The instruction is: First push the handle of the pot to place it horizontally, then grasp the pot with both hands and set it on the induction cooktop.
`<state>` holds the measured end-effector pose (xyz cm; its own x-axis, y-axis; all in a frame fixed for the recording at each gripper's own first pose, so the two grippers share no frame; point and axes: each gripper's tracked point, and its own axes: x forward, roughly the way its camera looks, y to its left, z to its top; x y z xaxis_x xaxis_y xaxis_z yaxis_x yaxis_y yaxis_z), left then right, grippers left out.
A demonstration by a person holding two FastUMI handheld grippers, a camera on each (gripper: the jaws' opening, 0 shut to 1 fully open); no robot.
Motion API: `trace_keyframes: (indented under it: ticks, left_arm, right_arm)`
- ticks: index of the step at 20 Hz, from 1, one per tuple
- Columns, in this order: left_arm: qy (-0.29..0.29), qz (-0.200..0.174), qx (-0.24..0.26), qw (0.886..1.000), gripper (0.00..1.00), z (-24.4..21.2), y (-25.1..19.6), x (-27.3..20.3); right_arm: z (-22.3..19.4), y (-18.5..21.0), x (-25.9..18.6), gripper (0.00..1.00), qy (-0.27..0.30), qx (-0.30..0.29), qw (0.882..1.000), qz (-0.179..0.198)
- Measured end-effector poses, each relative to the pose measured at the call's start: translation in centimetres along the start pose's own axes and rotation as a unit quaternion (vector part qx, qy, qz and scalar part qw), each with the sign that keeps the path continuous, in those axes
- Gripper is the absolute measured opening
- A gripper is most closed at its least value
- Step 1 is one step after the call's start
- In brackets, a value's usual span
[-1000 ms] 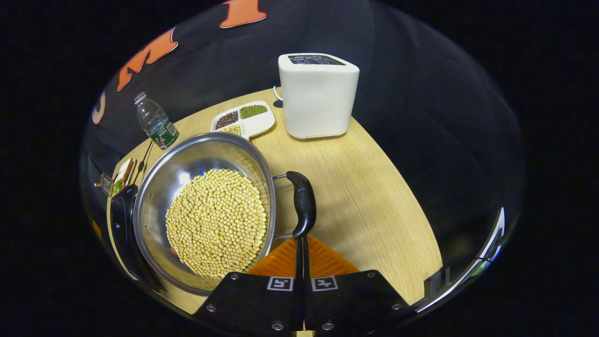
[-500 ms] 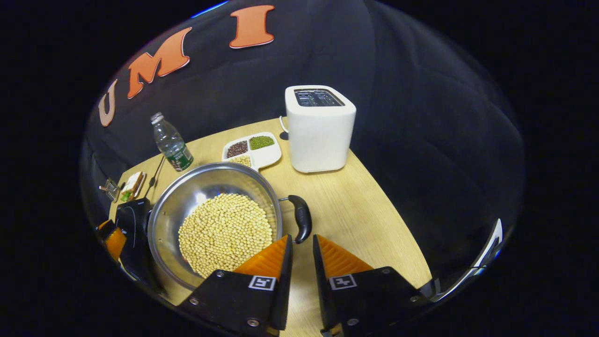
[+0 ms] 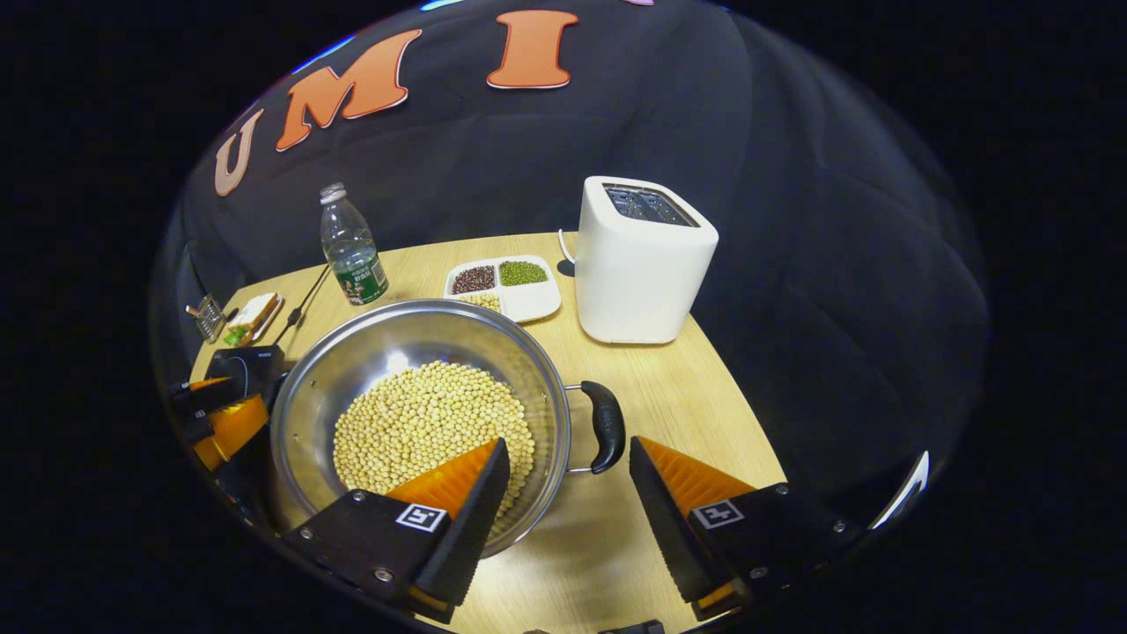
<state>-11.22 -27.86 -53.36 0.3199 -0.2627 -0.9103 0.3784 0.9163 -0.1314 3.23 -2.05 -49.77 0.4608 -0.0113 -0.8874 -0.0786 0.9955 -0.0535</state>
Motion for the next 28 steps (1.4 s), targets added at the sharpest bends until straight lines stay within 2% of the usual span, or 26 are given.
trace_keyframes:
  ticks: [2, 8, 10, 11, 16, 18, 23, 26, 27, 28]
  left_arm:
    - [0.011, -0.004, -0.004, 1.000, 0.99, -0.6, -0.4, 1.0]
    - [0.015, 0.008, -0.006, 1.000, 0.96, -0.8, -0.5, 3.9]
    - [0.017, 0.011, -0.006, 1.000, 1.00, -0.8, -0.4, 4.7]
    - [0.015, 0.012, -0.008, 1.000, 0.96, -0.8, -0.4, 5.1]
    - [0.015, 0.008, -0.023, 1.000, 0.98, -1.1, -0.7, 6.7]
    - [0.021, 0.006, -0.019, 1.000, 0.89, -1.5, -1.0, 7.1]
    - [0.020, 0.000, -0.030, 0.999, 0.86, -1.6, -1.6, 7.9]
    - [0.016, 0.003, -0.024, 1.000, 0.72, -1.5, -1.6, 8.2]
    - [0.013, 0.006, -0.023, 1.000, 0.76, -1.4, -1.6, 8.3]
    - [0.007, 0.007, -0.022, 1.000, 0.74, -1.3, -1.6, 8.3]
  right_arm:
    - [0.0, -0.3, 0.2, 0.87, -0.005, -0.015, 1.000, -0.011]
    - [-0.3, -1.0, 2.4, 0.89, 0.004, -0.005, 1.000, -0.021]
    - [-0.4, -1.3, 3.2, 0.90, 0.006, 0.001, 1.000, -0.028]
    - [-0.5, -1.4, 3.6, 0.90, 0.006, 0.000, 1.000, -0.028]
    - [-1.1, -0.9, 4.9, 0.90, 0.014, -0.001, 1.000, -0.028]
    - [-1.1, -0.7, 5.2, 0.89, 0.015, -0.007, 0.999, -0.027]
    - [-1.5, -0.5, 6.4, 0.84, 0.014, -0.017, 0.999, -0.034]
    - [-1.6, -0.4, 6.6, 0.81, 0.013, -0.016, 0.999, -0.035]
    - [-1.5, -0.3, 6.5, 0.80, 0.010, -0.017, 0.999, -0.034]
    - [-1.6, -0.3, 6.5, 0.79, 0.009, -0.019, 0.999, -0.034]
